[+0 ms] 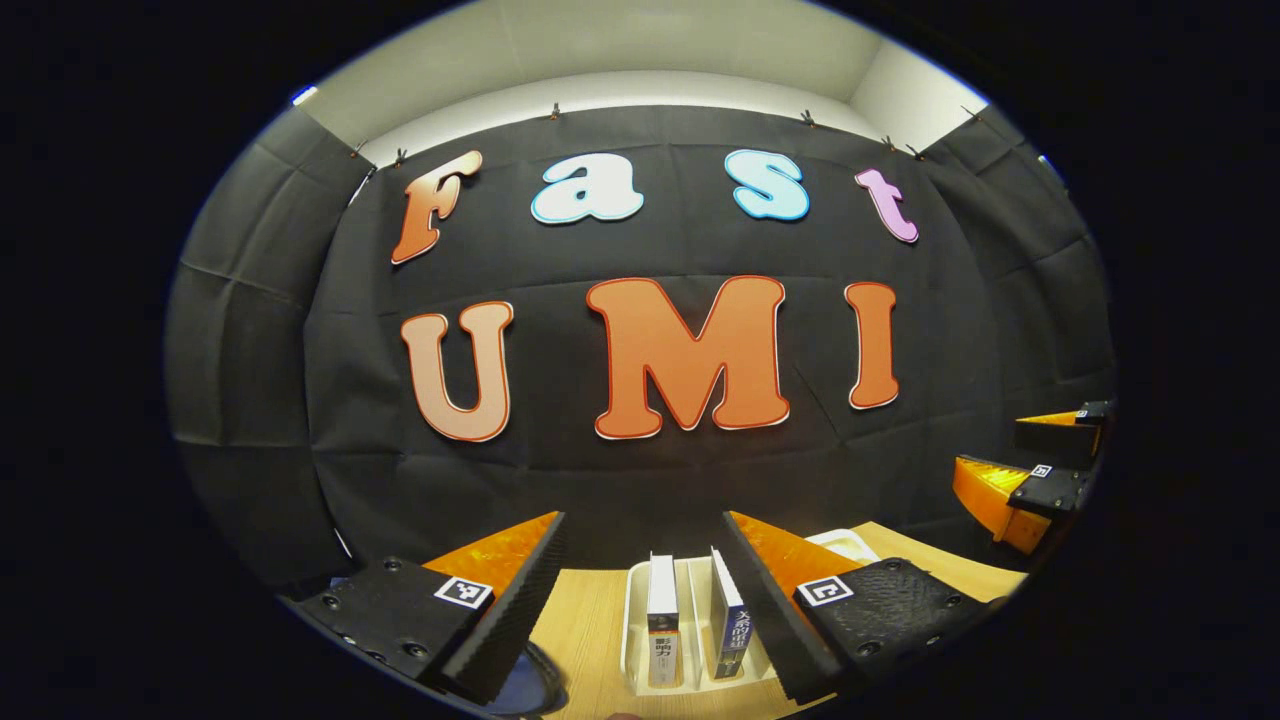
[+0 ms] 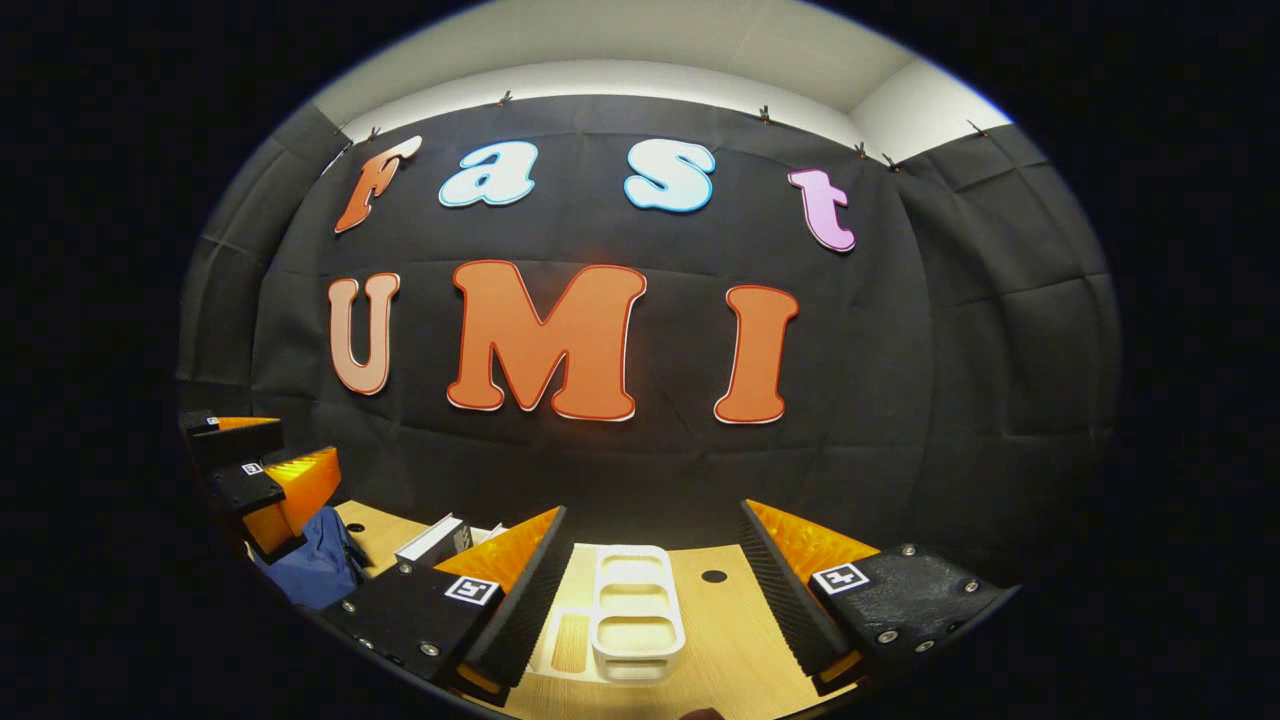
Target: Open the schoolbag, grab two books from the bookshelf and put them into the schoolbag.
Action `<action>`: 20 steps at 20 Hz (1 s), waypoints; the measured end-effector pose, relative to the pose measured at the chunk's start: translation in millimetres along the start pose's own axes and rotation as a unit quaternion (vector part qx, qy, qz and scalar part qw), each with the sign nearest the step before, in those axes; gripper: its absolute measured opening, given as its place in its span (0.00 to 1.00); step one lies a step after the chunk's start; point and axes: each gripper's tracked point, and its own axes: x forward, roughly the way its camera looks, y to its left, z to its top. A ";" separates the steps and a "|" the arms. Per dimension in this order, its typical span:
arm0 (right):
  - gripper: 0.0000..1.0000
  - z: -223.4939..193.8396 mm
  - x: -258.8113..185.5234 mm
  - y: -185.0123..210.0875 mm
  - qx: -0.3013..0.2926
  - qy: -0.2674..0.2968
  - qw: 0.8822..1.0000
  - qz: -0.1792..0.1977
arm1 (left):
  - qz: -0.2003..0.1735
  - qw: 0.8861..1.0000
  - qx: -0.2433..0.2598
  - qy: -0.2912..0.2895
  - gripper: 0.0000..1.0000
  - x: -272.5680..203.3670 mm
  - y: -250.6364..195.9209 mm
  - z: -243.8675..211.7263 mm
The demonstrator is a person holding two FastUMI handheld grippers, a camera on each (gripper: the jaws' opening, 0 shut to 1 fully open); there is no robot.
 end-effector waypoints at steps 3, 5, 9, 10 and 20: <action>0.98 -5.0 0.7 4.1 0.007 0.010 1.000 0.008 | 0.006 1.000 0.005 -0.004 0.97 1.0 4.2 3.2; 0.98 -4.9 0.3 3.4 0.013 0.011 1.000 0.007 | 0.006 1.000 0.003 -0.009 0.97 -2.9 3.4 4.5; 0.98 2.0 -0.6 4.7 0.012 -0.001 1.000 0.006 | 0.010 1.000 0.004 -0.013 0.94 -3.2 9.3 9.0; 0.98 2.1 -0.9 6.3 0.014 -0.002 1.000 0.009 | 0.009 1.000 0.003 -0.012 0.97 -3.3 8.4 8.0; 0.98 -1.1 -1.8 5.6 0.015 0.003 1.000 0.010 | 0.009 1.000 0.000 -0.009 0.98 -3.3 12.9 5.7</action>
